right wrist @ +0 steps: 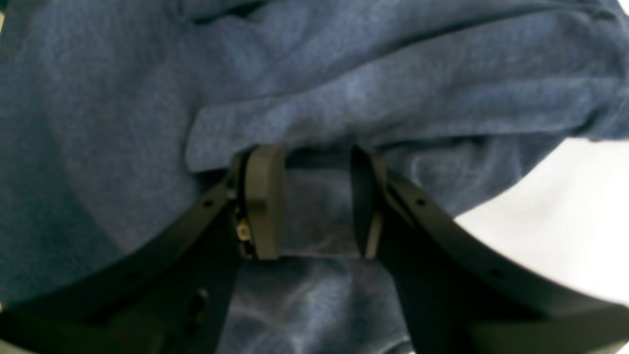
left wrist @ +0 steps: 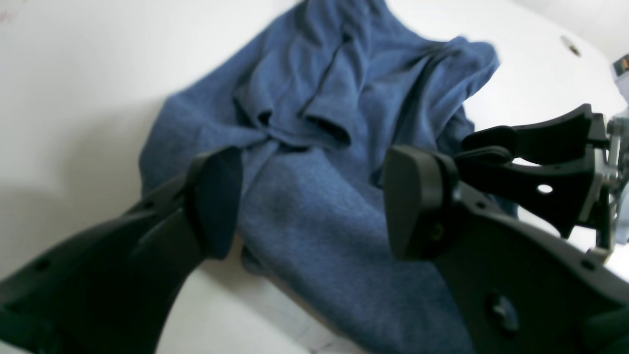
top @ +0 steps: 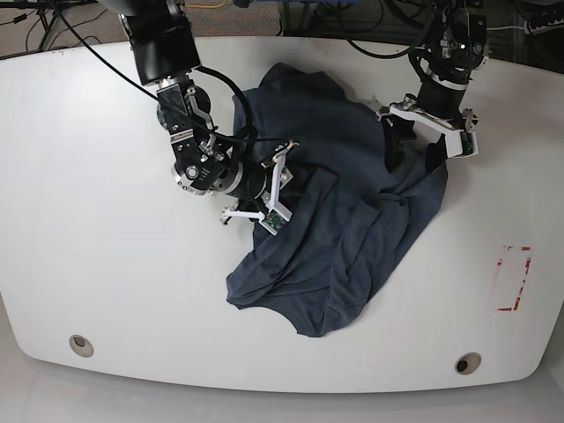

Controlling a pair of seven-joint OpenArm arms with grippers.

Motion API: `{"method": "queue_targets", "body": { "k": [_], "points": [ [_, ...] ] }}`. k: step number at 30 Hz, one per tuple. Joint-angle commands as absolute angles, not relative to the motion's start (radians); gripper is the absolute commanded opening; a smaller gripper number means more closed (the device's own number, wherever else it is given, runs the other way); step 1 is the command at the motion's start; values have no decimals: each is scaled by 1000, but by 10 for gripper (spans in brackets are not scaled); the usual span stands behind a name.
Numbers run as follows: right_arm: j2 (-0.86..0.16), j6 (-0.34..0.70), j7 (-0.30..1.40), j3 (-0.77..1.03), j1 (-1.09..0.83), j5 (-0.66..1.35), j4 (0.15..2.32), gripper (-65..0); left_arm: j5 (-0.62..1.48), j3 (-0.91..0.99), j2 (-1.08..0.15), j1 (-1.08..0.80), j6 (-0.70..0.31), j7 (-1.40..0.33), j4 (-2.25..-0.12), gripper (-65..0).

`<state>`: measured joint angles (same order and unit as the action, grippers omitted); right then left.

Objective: Fold the T-shirt properly
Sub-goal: 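Pull the held edges apart with both grippers to spread the shirt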

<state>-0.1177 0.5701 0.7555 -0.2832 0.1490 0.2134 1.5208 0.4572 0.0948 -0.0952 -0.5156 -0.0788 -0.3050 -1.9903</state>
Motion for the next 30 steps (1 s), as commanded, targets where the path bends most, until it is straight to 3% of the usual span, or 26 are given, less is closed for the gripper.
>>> {"method": "queue_targets", "body": {
  "k": [1, 19, 30],
  "points": [
    [-117, 575, 709, -289, 165, 225, 1539, -430, 462, 95, -103, -498, -82, -273, -1990, -240],
    [-79, 588, 733, -351, 223, 213, 1392, -434, 449, 122, -113, -495, -77, -297, -1974, -240],
    [-79, 587, 805, -348, 225, 203, 1480, -434, 449, 122, -113, -495, -77, -297, -1965, -240]
  ]
}}
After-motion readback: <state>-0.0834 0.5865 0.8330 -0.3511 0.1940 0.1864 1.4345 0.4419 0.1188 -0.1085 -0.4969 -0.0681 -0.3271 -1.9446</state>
